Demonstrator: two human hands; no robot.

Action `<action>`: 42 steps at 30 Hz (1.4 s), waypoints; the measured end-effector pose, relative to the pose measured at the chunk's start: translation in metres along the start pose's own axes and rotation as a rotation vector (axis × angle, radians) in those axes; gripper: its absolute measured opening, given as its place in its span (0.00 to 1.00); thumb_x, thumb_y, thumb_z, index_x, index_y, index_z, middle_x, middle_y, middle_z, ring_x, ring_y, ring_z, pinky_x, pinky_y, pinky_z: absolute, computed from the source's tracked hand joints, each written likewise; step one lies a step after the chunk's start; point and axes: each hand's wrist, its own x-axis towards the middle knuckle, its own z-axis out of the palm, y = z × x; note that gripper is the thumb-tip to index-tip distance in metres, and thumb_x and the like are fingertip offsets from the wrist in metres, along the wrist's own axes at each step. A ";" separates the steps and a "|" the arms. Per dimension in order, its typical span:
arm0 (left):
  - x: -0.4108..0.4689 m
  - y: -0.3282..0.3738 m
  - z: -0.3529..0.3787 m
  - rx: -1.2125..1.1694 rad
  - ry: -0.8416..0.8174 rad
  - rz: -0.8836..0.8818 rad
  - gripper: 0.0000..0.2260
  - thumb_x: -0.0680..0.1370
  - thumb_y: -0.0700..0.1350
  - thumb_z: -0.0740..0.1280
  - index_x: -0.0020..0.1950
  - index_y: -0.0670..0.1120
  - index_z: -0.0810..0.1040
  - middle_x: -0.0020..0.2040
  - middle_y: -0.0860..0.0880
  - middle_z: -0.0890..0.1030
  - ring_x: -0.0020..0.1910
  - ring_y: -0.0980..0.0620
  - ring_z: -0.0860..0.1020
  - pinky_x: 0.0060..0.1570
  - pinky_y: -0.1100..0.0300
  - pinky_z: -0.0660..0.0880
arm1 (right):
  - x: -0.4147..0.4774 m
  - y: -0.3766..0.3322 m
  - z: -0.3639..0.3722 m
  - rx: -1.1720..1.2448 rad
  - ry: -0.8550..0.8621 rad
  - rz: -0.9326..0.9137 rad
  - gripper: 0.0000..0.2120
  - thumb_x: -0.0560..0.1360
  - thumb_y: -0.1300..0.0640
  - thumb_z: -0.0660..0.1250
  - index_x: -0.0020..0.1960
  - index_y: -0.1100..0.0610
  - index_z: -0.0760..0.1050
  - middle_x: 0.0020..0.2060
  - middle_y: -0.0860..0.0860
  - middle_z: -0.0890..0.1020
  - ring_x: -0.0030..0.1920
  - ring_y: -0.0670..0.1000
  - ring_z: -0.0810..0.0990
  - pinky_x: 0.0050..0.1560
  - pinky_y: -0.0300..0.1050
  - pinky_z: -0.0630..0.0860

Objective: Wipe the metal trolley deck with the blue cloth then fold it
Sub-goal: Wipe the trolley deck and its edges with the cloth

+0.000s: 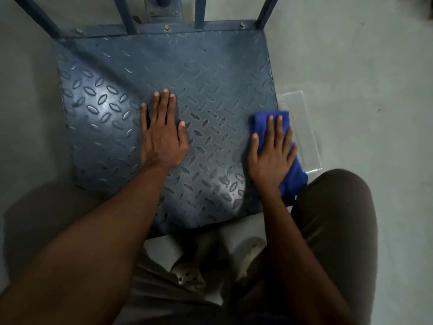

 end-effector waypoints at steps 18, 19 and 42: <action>-0.050 0.020 0.046 0.016 -0.033 -0.235 0.29 0.88 0.52 0.48 0.87 0.43 0.50 0.88 0.45 0.49 0.87 0.42 0.47 0.83 0.35 0.48 | 0.043 -0.030 0.026 0.027 0.038 0.128 0.32 0.86 0.36 0.48 0.87 0.44 0.48 0.87 0.45 0.50 0.87 0.56 0.49 0.82 0.67 0.52; -0.047 0.015 0.045 0.017 -0.031 -0.242 0.29 0.87 0.53 0.48 0.87 0.43 0.50 0.88 0.45 0.49 0.87 0.42 0.47 0.83 0.35 0.48 | 0.048 -0.047 0.030 0.031 0.024 0.079 0.32 0.86 0.36 0.47 0.87 0.45 0.48 0.87 0.46 0.50 0.87 0.57 0.48 0.82 0.67 0.52; -0.076 -0.002 0.002 0.036 0.009 -0.261 0.29 0.86 0.48 0.50 0.87 0.45 0.53 0.88 0.47 0.50 0.87 0.42 0.49 0.83 0.35 0.47 | -0.114 -0.072 0.020 0.077 -0.120 -0.537 0.29 0.86 0.44 0.57 0.86 0.45 0.56 0.86 0.44 0.56 0.87 0.54 0.50 0.84 0.63 0.52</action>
